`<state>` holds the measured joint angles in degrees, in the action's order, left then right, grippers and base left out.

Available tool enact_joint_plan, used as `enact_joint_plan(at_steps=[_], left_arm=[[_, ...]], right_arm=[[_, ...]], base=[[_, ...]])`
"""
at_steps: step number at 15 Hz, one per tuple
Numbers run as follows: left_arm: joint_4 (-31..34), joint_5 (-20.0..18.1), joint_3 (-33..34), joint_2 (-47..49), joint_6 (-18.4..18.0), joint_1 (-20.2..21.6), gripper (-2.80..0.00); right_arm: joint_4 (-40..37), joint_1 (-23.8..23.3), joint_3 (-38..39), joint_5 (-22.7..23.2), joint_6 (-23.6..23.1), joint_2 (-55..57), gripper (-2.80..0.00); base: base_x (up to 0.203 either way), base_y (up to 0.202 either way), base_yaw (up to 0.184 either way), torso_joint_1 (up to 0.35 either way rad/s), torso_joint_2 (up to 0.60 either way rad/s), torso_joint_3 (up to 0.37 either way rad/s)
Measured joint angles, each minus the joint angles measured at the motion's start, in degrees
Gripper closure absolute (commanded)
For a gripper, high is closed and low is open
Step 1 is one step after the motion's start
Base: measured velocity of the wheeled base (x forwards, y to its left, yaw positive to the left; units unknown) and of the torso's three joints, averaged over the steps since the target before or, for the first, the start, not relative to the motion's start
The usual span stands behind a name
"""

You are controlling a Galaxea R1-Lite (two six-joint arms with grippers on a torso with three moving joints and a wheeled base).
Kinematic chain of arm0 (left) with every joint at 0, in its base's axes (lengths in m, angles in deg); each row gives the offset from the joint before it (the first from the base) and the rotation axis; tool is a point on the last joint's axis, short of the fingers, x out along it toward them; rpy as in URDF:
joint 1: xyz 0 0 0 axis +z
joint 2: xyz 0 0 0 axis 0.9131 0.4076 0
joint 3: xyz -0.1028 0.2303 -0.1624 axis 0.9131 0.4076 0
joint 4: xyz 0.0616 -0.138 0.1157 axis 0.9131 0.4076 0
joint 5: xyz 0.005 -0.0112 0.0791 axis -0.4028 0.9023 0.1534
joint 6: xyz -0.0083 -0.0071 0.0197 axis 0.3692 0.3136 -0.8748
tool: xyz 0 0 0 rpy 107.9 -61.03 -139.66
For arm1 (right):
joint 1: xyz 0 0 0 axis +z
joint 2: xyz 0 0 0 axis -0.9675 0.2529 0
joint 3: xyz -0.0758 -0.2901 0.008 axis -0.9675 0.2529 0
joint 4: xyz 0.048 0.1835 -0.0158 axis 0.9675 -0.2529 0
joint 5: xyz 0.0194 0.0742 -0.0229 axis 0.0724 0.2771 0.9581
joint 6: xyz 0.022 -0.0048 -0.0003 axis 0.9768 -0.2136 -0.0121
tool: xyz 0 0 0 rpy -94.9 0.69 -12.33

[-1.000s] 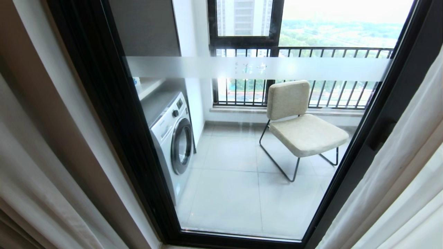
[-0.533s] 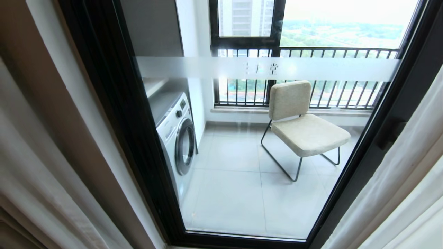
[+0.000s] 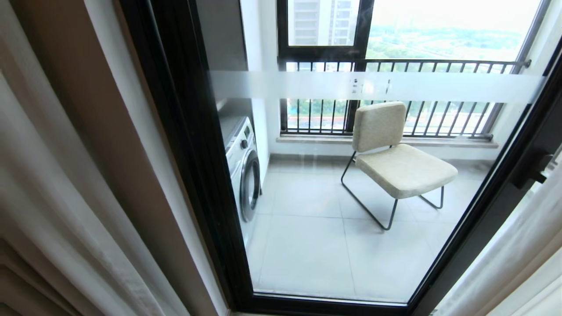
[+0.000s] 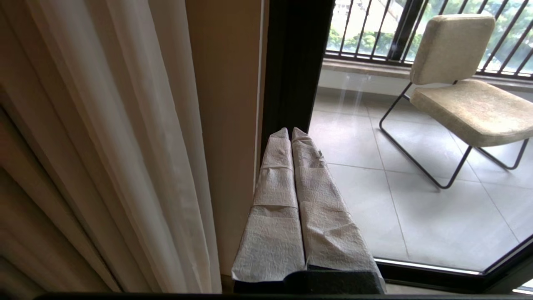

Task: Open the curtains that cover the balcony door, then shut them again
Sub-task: Close the inner curtains on both sides

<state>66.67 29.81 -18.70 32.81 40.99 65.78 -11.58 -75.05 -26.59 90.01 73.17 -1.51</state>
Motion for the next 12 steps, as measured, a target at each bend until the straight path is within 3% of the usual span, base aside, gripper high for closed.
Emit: enact_joint_plan(at_steps=[2,12], left_arm=[[0.00,-0.02,0.00,0.00,0.00,-0.05,0.00],[0.00,0.01,-0.02,0.00,0.00,-0.01,0.00]], right_arm=[[0.00,0.00,0.00,0.00,0.01,0.00,0.00],[0.02,0.02,0.00,0.02,0.00,0.00,0.00]], base=[[0.000,0.112,0.003,0.003,0.00,-0.001],[0.000,0.000,0.000,0.000,0.00,0.000]])
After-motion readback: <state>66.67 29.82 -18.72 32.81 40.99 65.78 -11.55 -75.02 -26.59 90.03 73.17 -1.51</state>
